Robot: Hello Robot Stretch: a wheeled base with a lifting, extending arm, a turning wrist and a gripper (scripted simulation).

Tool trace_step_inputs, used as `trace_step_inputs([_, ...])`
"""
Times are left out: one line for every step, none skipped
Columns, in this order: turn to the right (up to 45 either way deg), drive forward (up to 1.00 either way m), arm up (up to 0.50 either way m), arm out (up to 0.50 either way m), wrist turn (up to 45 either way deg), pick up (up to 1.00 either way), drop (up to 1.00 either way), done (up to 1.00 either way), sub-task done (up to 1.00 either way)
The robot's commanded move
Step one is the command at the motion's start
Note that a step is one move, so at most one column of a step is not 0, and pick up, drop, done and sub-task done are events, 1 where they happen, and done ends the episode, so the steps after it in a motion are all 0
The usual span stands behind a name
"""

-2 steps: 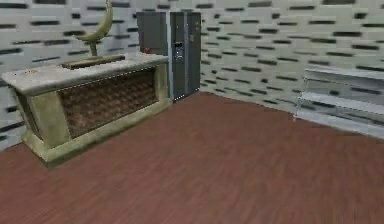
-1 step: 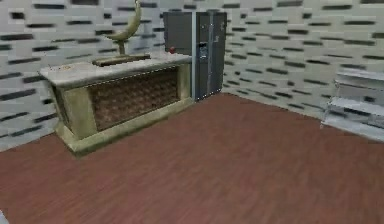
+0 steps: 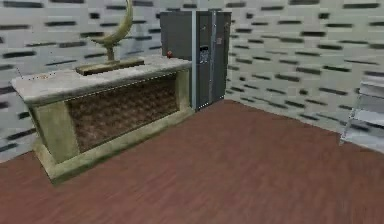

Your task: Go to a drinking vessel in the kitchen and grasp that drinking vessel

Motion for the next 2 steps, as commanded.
trace_step_inputs([-45.0,0.00,0.00,0.00,0.0,0.00,0.00,0.00,0.00])
trace_step_inputs([0.0,1.00,0.00,0.00,0.0,0.00,0.00,0.00,0.00])
